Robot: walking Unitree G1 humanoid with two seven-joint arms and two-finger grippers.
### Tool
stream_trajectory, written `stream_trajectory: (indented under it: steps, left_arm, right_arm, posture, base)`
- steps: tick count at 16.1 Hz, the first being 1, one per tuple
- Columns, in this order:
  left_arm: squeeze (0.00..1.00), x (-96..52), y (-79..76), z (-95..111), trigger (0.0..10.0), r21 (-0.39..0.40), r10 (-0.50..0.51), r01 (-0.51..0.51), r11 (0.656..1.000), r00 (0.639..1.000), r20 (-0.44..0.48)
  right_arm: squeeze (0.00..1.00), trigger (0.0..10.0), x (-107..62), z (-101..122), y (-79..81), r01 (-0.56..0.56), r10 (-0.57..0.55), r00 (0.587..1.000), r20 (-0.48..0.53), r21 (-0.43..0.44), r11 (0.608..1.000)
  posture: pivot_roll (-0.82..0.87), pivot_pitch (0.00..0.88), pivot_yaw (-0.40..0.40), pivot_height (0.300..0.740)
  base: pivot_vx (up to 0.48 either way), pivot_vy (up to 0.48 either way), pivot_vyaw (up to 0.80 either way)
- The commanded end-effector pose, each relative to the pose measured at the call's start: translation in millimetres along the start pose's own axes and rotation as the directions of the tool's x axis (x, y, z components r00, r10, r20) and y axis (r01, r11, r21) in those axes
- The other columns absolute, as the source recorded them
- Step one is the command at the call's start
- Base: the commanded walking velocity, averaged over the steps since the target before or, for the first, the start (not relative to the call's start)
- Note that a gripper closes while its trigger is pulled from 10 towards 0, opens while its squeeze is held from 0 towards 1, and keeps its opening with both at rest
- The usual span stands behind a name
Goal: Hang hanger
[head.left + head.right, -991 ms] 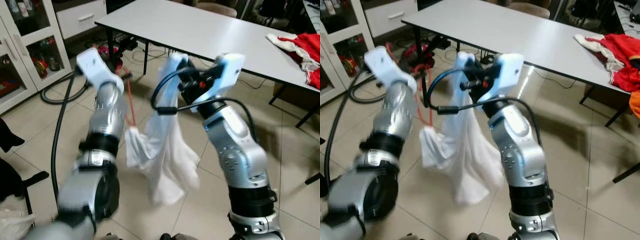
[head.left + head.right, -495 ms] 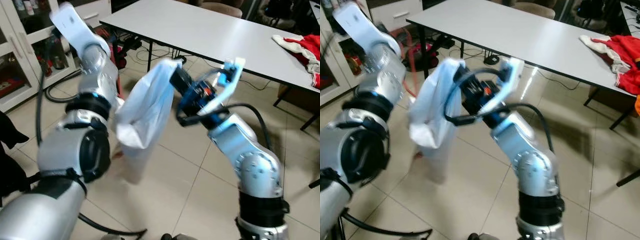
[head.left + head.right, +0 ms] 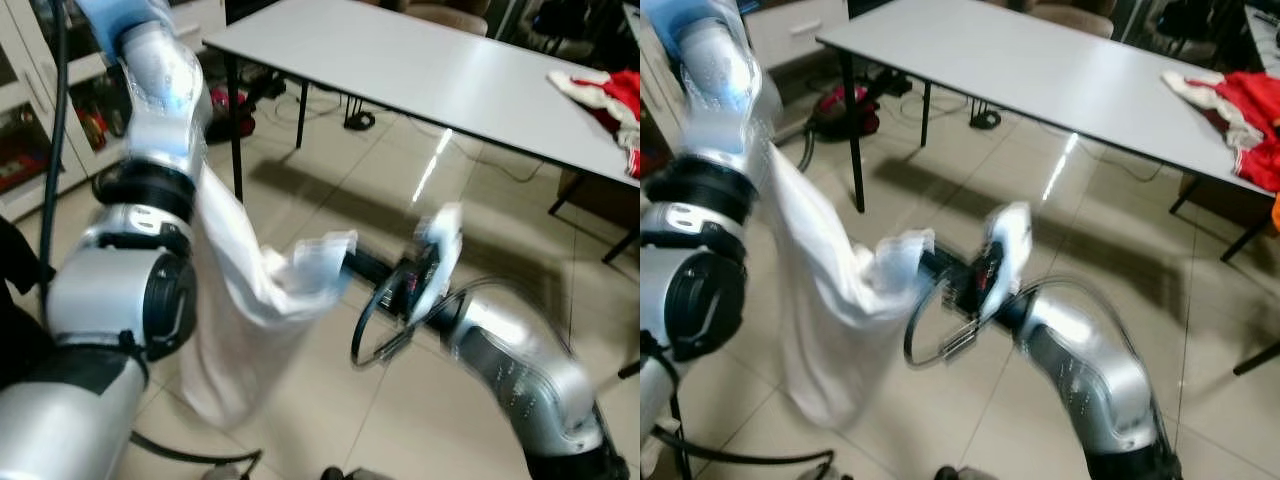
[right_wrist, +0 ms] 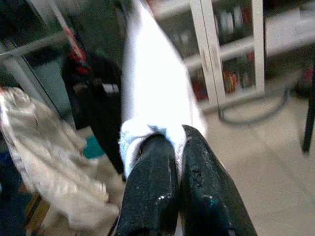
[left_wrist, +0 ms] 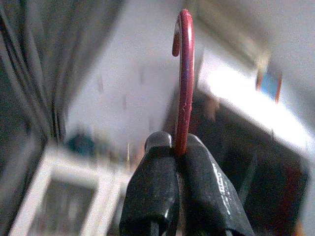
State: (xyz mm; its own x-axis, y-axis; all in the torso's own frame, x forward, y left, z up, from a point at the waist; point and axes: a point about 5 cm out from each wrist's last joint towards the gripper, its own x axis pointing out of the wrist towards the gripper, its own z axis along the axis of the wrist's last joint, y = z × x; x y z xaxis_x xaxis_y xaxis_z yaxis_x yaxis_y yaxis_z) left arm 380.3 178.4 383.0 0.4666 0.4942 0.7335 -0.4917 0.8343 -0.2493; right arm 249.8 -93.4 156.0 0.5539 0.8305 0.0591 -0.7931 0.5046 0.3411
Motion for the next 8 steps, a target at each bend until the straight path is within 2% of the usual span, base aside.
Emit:
stream_trajectory:
  steps: [1,2,3,4,5,6,7,8]
  left_arm:
    - [0.00,-0.5,-10.0,26.6,10.0,0.019,-0.017,0.013,1.000,0.985,0.174]
    - [0.00,-10.2,-13.2,37.6,10.0,0.067,-0.046,0.028,0.997,0.957,0.288]
    - [0.00,-29.2,-17.6,40.2,10.0,0.144,-0.110,0.059,0.988,0.920,0.376]
    - [0.00,-29.2,-17.6,40.2,10.0,0.144,-0.110,0.059,0.988,0.920,0.376]
    - [0.00,-47.6,-21.3,37.3,10.0,0.215,-0.177,0.091,0.972,0.888,0.424]
    - [0.00,-101.9,-32.3,28.3,10.0,0.419,-0.361,0.124,0.900,0.752,0.552]
    - [0.00,-144.8,-40.1,27.7,10.0,0.485,-0.460,0.145,0.863,0.622,0.633]
    - [0.00,-157.9,-41.9,26.7,10.0,0.497,-0.488,0.164,0.852,0.592,0.641]
  right_arm:
    - [0.00,0.0,-2.9,-4.4,-3.0,0.001,-0.001,1.000,-0.023,-0.030,1.000]
    - [0.00,0.0,-6.0,-13.8,-9.3,0.034,-0.035,0.998,-0.048,-0.024,0.999]
    - [0.00,0.0,-8.4,-20.5,-16.2,0.080,-0.081,0.995,-0.061,-0.025,0.996]
    - [0.00,0.0,-8.4,-20.5,-16.2,0.080,-0.081,0.995,-0.061,-0.025,0.996]
    - [0.00,0.0,-9.8,-24.4,-19.9,0.102,-0.104,0.992,-0.068,-0.030,0.994]
    - [0.00,0.0,-10.2,-26.4,-30.6,0.183,-0.185,0.981,-0.050,-0.048,0.982]
    - [0.00,0.0,-9.3,-25.5,-36.6,0.231,-0.233,0.972,-0.025,-0.064,0.971]
    - [0.00,0.0,-8.7,-24.0,-39.8,0.260,-0.261,0.965,-0.007,-0.065,0.963]
  posture:
    - [-0.07,0.050,-0.099,0.740]
    - [-0.07,0.053,-0.100,0.740]
    - [-0.06,0.057,-0.100,0.740]
    - [-0.06,0.057,-0.100,0.740]
    - [-0.06,0.059,-0.100,0.740]
    - [-0.06,0.064,-0.105,0.740]
    - [-0.06,0.065,-0.104,0.740]
    - [-0.06,0.066,-0.103,0.740]
  base:
    - [0.000,0.000,0.00]
    - [0.000,0.000,0.00]
    - [0.000,0.000,0.00]
    - [0.000,0.000,0.00]
    - [0.000,0.000,0.00]
    - [0.000,0.000,0.00]
    - [0.000,0.000,0.00]
    - [0.000,0.000,0.00]
